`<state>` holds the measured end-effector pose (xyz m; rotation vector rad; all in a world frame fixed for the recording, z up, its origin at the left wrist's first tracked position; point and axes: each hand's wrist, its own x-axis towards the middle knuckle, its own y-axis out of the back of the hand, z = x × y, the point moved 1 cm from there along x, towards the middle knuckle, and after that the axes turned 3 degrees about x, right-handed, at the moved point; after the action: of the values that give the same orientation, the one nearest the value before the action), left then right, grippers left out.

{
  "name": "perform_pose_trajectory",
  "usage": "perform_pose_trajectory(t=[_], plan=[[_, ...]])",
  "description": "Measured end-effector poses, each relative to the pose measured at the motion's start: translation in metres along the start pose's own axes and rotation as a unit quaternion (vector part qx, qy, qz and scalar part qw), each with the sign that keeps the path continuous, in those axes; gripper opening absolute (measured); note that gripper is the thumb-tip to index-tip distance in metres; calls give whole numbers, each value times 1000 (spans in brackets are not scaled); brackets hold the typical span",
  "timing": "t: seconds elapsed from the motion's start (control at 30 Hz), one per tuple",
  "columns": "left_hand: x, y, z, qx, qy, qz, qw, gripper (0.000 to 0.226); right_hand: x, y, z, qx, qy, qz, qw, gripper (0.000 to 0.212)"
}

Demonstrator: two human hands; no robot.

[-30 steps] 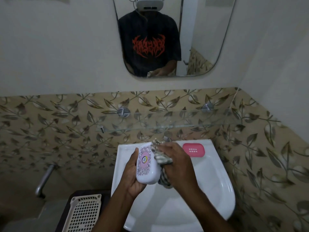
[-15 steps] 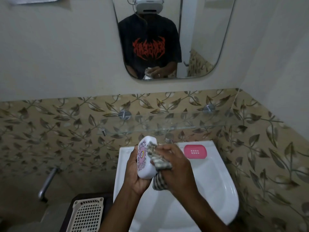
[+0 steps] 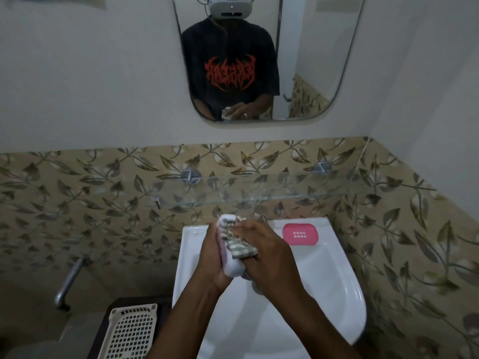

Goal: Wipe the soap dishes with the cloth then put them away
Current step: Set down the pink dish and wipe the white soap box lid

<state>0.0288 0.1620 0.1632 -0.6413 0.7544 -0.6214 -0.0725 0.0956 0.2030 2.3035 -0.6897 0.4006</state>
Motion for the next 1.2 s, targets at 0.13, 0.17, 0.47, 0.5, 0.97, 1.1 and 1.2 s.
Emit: perform_pose_trajectory(t=[0.13,0.17,0.47,0.5,0.97,1.1,1.2], plan=[[2,10,-1,-158,49,-1,986,56,-26,-13,-5,-27,32,30,999,57],[3,11,-4,-163,44,18,985,56,-31,-17,-6,-24,21,55,998,58],[-3,19,5,-106,-45,-40,993,47,4,16,-4,96,-113,87,985,49],[-3,21,12,-80,-51,-32,995,50,8,25,-3,109,-110,54,986,50],[-10,0,28,282,-243,162,914,22,9,21,8,4,1,74,997,41],[-19,-3,20,263,-304,203,893,36,-8,-4,2,-67,11,129,989,52],[-17,0,16,279,-337,187,880,35,-12,-22,-15,-173,118,93,973,58]])
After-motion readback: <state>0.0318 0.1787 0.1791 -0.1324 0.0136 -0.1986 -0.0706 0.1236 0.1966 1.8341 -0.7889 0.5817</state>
